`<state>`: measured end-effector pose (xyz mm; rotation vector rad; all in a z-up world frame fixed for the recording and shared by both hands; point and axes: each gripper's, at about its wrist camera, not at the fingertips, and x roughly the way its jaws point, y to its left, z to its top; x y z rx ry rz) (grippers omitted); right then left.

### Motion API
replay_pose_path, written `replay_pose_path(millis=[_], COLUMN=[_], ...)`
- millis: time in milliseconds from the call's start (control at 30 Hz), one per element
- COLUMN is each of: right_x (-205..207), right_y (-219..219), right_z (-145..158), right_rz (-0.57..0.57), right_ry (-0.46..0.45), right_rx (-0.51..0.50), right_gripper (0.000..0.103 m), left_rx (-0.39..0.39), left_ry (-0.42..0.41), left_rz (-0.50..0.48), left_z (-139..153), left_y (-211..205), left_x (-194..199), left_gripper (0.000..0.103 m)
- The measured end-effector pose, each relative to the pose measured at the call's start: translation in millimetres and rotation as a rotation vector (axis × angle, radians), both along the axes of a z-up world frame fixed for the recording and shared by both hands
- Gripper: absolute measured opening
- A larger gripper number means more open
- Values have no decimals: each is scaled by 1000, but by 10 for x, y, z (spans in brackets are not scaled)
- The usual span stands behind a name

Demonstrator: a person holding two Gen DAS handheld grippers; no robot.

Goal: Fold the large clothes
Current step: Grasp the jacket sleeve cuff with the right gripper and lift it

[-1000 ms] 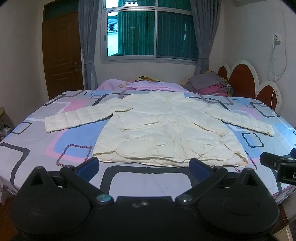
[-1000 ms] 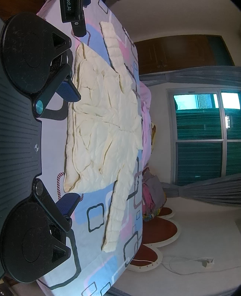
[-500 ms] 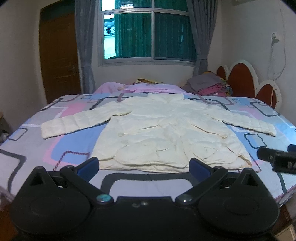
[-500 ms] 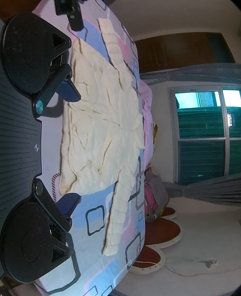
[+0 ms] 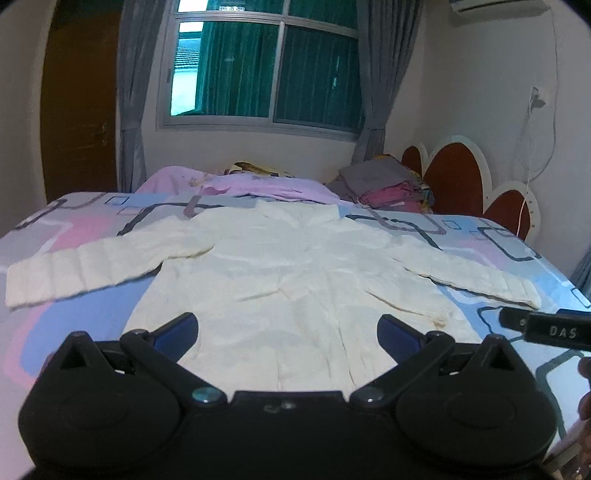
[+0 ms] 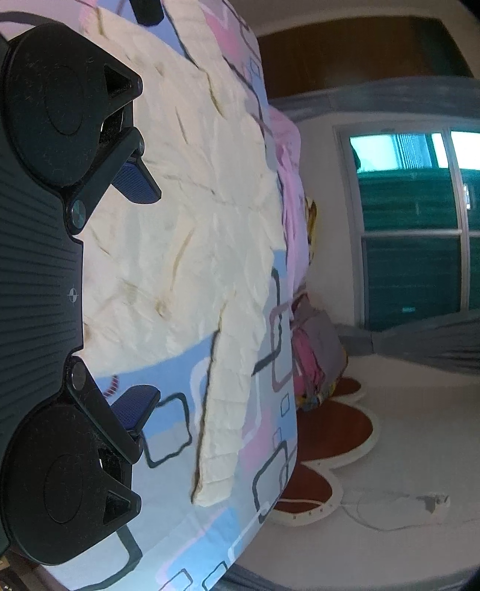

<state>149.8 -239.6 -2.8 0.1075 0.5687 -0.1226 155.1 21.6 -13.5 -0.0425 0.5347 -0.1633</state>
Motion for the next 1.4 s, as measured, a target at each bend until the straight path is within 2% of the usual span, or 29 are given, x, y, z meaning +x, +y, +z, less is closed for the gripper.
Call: replay_pose_path(millis=[167, 233, 333, 433, 500, 600, 667, 767, 867, 900, 967, 1000, 1033, 1067, 1400], right_x=[244, 308, 363, 434, 501, 656, 801, 1070, 1321, 1378, 1492, 1542, 1574, 1606, 1706], right_y=[-207, -321, -605, -1001, -1303, -1726, -1974, -2303, -2603, -2668, -2838, -2901, -2970, -3040, -3578], right_z=[14, -6, -66, -166, -232, -345, -418, -523, -655, -701, -786, -829, -869, -920, -1390], right_rz=[-16, -41, -99, -173, -225, -281, -305, -335, -366, -376, -394, -403, -410, -425, -514], right_ry=[-10, 0, 13, 31, 29, 22, 15, 20, 23, 21, 15, 13, 12, 23, 41], right_rx=[66, 73, 96, 181, 233, 296, 307, 317, 347, 352, 373, 379, 390, 406, 627], right_gripper=[103, 103, 103, 103, 103, 103, 103, 103, 102, 102, 102, 101, 76, 59, 58], left_rx=[61, 44, 39, 53, 60, 48, 61, 37, 87, 95, 78, 73, 74, 78, 111], left_ry=[77, 106, 107, 188, 213, 203, 214, 227, 252, 261, 253, 244, 237, 234, 268], left_rz=[-19, -30, -41, -173, -197, -169, -135, -96, -57, -44, -33, -31, -28, -23, 0], left_z=[-39, -85, -159, -317, -408, -487, -523, -506, -536, -550, -553, -554, -559, -567, -704], left_y=[-64, -66, -122, -335, -468, -625, -727, -833, -1009, -1069, -1156, -1207, -1244, -1295, -1522], left_x=[418, 561, 703, 907, 1004, 1133, 1270, 1492, 1783, 1881, 2005, 2059, 2092, 2141, 2471], left_gripper=[103, 103, 103, 103, 103, 103, 103, 103, 102, 99, 98, 97, 96, 96, 94])
